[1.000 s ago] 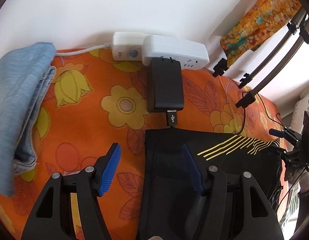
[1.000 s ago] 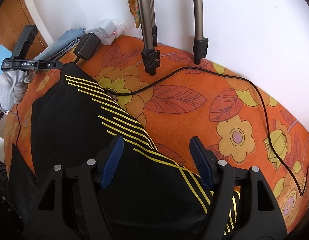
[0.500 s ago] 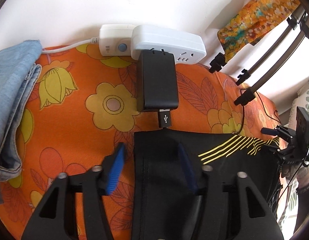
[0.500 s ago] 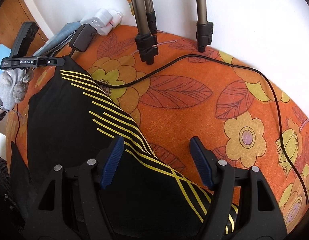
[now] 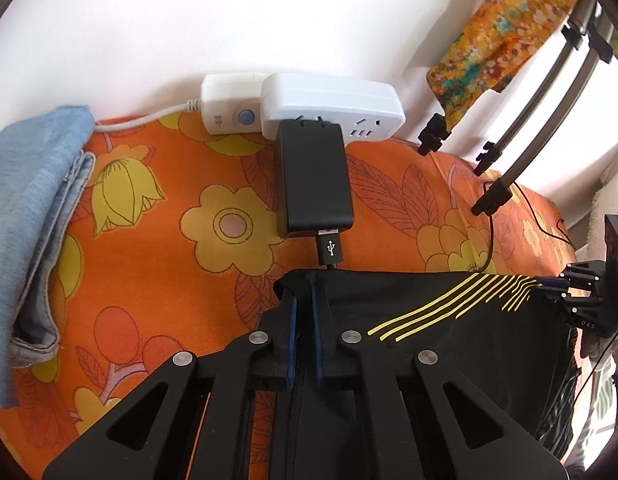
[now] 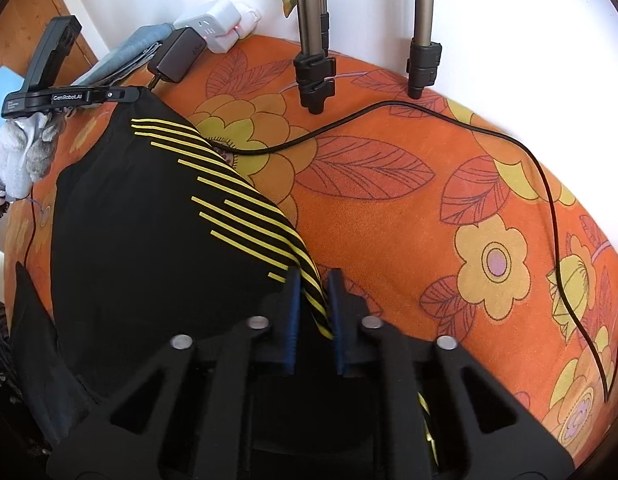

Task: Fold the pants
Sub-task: 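Grasp the waistband with the right gripper while the left gripper grasps the leg hem, then lift the shorts with both grippers and stretch them apart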

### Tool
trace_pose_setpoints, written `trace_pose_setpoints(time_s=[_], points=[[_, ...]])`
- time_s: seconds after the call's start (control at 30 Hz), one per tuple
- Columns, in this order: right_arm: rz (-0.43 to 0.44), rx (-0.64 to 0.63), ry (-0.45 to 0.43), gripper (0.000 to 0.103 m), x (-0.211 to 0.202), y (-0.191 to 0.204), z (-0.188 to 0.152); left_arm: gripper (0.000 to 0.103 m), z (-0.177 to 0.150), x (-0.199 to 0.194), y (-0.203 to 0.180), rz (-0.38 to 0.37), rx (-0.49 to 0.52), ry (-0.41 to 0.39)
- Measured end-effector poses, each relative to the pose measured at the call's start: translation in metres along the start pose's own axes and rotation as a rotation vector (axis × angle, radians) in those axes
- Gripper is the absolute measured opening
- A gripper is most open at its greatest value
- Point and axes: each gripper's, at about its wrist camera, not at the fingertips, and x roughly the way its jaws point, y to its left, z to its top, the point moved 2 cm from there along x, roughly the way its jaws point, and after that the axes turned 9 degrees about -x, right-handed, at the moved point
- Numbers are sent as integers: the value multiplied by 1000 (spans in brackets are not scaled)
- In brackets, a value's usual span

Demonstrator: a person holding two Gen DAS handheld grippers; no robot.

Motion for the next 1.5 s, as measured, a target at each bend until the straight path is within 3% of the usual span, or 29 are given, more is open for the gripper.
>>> trace_pose_setpoints(time_s=[0.13, 0.47, 0.73, 0.93, 1.17, 1.3, 1.5], points=[[-35, -23, -11, 6, -2, 8, -1, 5, -2, -9, 0, -2, 7, -21], [-109, -36, -81, 4, -37, 28, -7, 4, -15, -36, -1, -13, 15, -65], [-151, -102, -132, 3, -82, 77, -34, 4, -60, -78, -5, -27, 45, -104], [-156, -132, -115, 3, -96, 117, -75, 4, -114, -94, -1, -31, 91, -49], [-184, -161, -50, 3, -78, 144, -109, 7, -157, -95, 6, -36, 98, 51], [-180, -159, -41, 3, -74, 148, -116, 20, -169, -104, 7, -6, 141, 72], [-171, -148, -39, 3, -74, 149, -118, 21, -174, -118, 6, 45, 258, 87]])
